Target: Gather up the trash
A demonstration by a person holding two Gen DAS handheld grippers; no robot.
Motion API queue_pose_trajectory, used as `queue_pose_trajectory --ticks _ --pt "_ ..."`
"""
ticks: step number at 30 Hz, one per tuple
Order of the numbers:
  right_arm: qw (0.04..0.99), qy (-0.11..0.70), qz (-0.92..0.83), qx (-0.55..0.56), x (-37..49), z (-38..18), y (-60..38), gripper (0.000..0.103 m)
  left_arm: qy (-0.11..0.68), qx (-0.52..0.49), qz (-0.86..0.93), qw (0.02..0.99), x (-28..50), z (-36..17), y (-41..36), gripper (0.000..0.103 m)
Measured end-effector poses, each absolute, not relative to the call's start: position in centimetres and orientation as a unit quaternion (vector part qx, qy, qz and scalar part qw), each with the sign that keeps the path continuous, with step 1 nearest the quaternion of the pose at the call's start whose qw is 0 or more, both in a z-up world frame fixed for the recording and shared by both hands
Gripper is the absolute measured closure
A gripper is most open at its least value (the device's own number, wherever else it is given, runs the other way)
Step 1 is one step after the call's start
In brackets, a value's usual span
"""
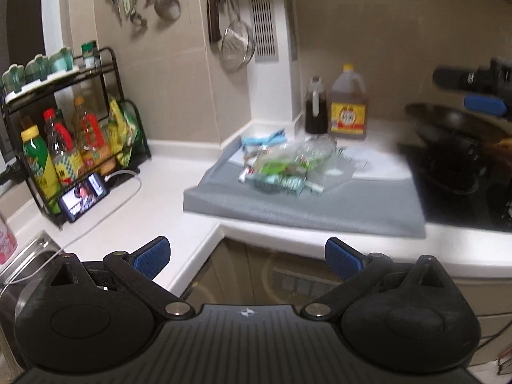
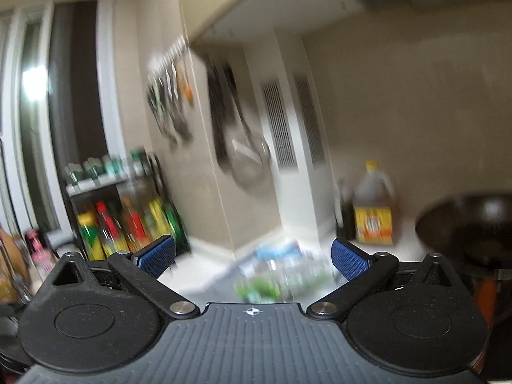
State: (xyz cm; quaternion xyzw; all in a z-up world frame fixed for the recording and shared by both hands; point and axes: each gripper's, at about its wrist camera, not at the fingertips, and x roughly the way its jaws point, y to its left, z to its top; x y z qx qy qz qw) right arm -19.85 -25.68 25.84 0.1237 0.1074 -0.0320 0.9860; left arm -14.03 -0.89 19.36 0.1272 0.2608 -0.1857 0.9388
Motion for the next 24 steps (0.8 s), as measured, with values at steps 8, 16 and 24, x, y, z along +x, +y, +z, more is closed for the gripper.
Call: queue_pose_trajectory --ticks 8,16,24 --pt "0.982 0.145 -0.019 0.122 -18.4 18.5 -24.7 0.000 0.297 0.100 -0.167 0.935 -10.7 15.4 -0.8 0.000" --pt "0.967 0.175 0.005 0.183 -14.9 16.2 -26.6 0.000 0.318 0.108 -0.143 0.931 -7.8 13.7 -0.7 0.000" --pt "0.975 0.194 -0.057 0.093 -12.9 14.6 -25.1 0.000 0.344 0.125 -0.128 0.922 -4.8 11.8 -2.5 0.000"
